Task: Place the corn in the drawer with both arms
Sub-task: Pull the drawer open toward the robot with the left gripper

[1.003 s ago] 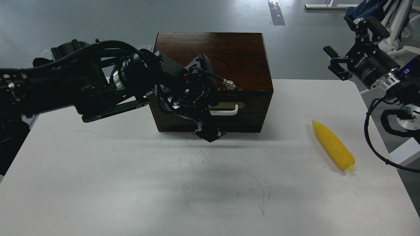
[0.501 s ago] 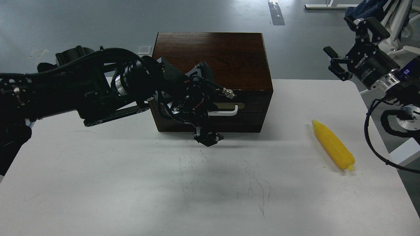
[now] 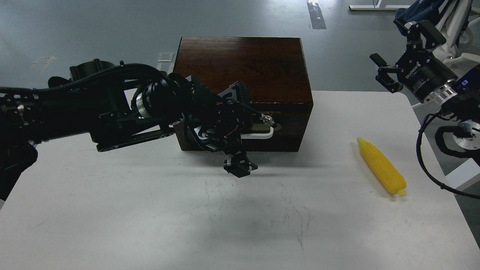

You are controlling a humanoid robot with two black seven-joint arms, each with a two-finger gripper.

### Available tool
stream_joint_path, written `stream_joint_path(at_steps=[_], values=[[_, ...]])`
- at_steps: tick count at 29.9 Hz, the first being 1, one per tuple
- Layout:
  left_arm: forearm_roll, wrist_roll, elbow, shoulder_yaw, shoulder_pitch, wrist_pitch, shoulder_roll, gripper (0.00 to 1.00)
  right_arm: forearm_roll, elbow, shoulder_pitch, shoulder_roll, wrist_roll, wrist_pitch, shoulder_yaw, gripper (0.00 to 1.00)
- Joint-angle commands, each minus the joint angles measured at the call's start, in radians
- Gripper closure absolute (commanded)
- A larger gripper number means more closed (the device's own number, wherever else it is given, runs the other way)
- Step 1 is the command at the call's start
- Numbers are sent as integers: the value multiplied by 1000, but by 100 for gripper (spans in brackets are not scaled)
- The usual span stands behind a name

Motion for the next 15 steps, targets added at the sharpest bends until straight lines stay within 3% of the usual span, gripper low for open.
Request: stream_joint_path(at_steps=[1,10,15], values=[[-2,-1,-53,0,-7,0,9,1,0,2,-3,0,0,0,0,0],[-8,-1,-181,-1,-18,0,37,1,0,2,-5,-1,0,0,0,0],[-8,-1,-182,-1,-20,0,38,1,0,2,-5,-1,0,0,0,0]])
